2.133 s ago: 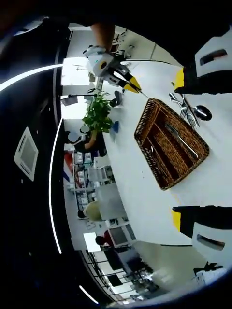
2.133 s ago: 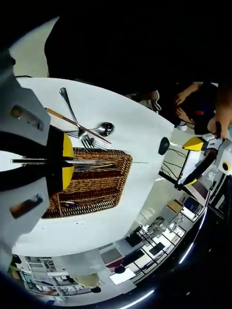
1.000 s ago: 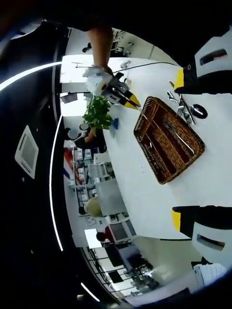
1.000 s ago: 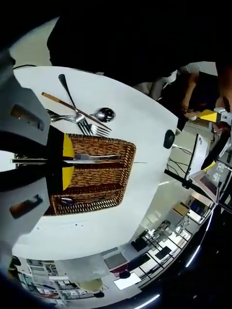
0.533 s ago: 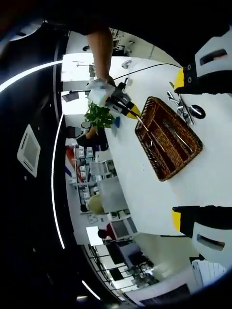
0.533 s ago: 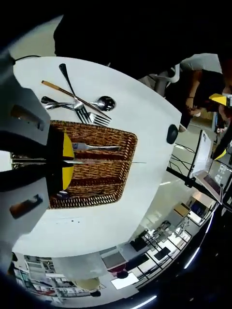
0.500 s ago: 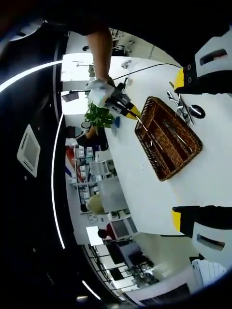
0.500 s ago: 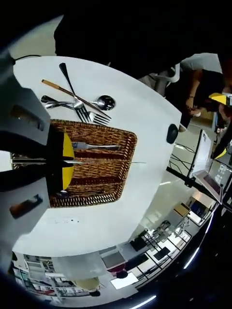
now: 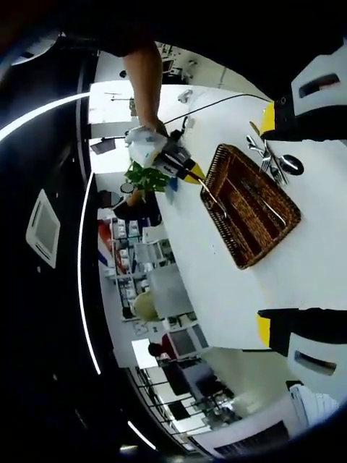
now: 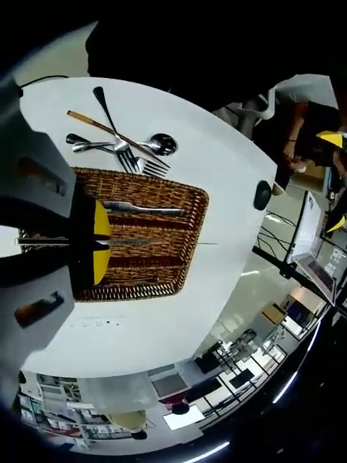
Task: Arrange the knives, forks, and spoons in their matching storage slots by inserting each utensil handle-first until every utensil is classified and aligned in the correct compartment
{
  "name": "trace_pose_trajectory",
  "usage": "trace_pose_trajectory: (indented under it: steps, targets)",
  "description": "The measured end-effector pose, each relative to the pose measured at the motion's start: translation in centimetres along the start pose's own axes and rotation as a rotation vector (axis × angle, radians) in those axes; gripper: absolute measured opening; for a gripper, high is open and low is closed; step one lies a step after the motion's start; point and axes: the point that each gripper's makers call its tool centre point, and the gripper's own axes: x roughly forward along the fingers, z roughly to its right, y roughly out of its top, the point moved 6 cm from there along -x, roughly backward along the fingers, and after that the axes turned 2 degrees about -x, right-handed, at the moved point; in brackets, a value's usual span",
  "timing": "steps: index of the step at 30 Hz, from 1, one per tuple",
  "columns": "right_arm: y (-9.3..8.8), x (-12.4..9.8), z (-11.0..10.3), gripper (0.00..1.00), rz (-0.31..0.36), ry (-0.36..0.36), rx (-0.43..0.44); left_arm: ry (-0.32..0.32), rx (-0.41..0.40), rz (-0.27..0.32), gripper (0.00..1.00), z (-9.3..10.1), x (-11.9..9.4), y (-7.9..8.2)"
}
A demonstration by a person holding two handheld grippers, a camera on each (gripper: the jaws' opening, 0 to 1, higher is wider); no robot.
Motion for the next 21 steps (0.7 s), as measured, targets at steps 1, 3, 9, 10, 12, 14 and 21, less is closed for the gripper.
trace_pose_trajectory:
  steps: [1,3,9,10,12,14,21]
  targets:
    - [-0.1,0.1,-0.1,0.00,-0.005,-0.003,-0.006,0.000,-0.001,0.002,1.00,0.0,0.0,0.1]
    - [0.0,0.4,-0.3,0.00,-0.005,-0.006,-0.009,0.000,-0.006,0.007,1.00,0.0,-0.1,0.1]
    - [-0.4,1.4,-0.8,0.00,-0.007,-0.026,-0.002,0.007,-0.006,0.004,1.00,-0.1,-0.4,-0.1]
    - [-0.4,1.7,-0.9,0.00,-0.008,-0.025,-0.002,0.008,-0.007,0.004,1.00,-0.1,-0.4,-0.1]
    - [-0.5,2.2,-1.3,0.00,-0.009,-0.022,0.000,0.012,-0.008,0.003,1.00,-0.1,-0.5,-0.2]
    - [-0.8,2.8,-1.7,0.00,-0.010,-0.013,0.004,0.015,-0.011,0.004,1.00,-0.3,-0.5,-0.2]
    - [-1.7,4.3,-2.3,0.00,-0.021,0.001,0.020,0.031,-0.013,0.000,1.00,-0.4,-0.9,-0.5]
